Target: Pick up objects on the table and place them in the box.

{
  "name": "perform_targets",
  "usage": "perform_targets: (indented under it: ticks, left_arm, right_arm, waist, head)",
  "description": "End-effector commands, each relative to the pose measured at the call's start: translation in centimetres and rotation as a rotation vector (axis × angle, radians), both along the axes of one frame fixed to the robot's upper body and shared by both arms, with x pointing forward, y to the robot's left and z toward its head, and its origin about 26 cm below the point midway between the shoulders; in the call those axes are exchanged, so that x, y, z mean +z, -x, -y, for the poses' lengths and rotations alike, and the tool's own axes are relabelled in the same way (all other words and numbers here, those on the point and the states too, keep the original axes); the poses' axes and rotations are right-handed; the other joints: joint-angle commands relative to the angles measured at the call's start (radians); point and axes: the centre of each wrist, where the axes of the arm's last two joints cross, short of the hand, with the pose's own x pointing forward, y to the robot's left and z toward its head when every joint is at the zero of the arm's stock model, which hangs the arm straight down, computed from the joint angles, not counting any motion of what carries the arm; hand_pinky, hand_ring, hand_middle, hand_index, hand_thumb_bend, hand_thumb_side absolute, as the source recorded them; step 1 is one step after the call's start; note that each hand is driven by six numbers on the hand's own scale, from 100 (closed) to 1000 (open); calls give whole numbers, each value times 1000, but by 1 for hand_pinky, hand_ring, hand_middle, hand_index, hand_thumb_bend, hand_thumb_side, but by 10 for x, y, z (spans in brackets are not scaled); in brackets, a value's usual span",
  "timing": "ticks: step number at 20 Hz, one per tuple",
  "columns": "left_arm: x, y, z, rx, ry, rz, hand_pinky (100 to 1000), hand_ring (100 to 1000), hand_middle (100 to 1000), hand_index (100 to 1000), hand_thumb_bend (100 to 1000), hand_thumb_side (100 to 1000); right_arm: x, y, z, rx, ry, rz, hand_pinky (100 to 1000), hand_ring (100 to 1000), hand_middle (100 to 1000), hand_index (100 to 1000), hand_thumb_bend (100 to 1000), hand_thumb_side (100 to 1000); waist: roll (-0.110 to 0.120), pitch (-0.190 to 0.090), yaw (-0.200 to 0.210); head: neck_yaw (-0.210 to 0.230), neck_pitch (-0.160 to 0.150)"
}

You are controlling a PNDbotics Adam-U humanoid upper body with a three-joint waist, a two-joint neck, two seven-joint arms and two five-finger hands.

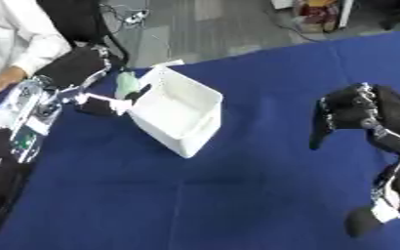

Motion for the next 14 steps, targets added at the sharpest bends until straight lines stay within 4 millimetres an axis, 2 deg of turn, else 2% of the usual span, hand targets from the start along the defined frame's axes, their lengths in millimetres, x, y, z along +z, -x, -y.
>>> perform_targets:
  ticks: [1, 3, 4, 5, 14]
  left_arm:
    - [12, -8, -2, -22, -13, 49, 100, 100, 100, 207, 185, 476]
    - [10, -14, -1, -40, -9, 54, 100, 100, 100, 208, 184, 477]
    - [8, -17, 0, -49, -5, 57, 100, 100, 100, 208, 148, 473]
    - [6, -19, 1, -59, 0, 61, 100, 100, 100, 207, 186, 474]
    - [-11, -38, 12, -96, 33, 92, 100, 100, 100, 207, 188, 475]
  right_arm:
    - [11, 2, -2, 29, 44, 33, 100, 365, 419, 500, 851, 1000]
    - [12, 2, -3, 35, 45, 33, 100, 365, 419, 500, 851, 1000]
    - [12, 1, -3, 38, 45, 34, 100, 365, 419, 500, 854, 1000]
    - [13, 1, -3, 40, 45, 34, 100, 365, 419, 500, 851, 1000]
    - [13, 1, -6, 52, 42, 31, 100, 364, 418, 499, 855, 1000]
  waist:
    - [-4, -17, -5]
    - [-2, -17, -9]
    - [-2, -17, -10]
    - [-2, -16, -12]
    - [-3, -13, -20]
  head:
    - [-9, -8]
    - [-9, -8]
    - [-8, -8]
    - [-8, -8]
    - [4, -11]
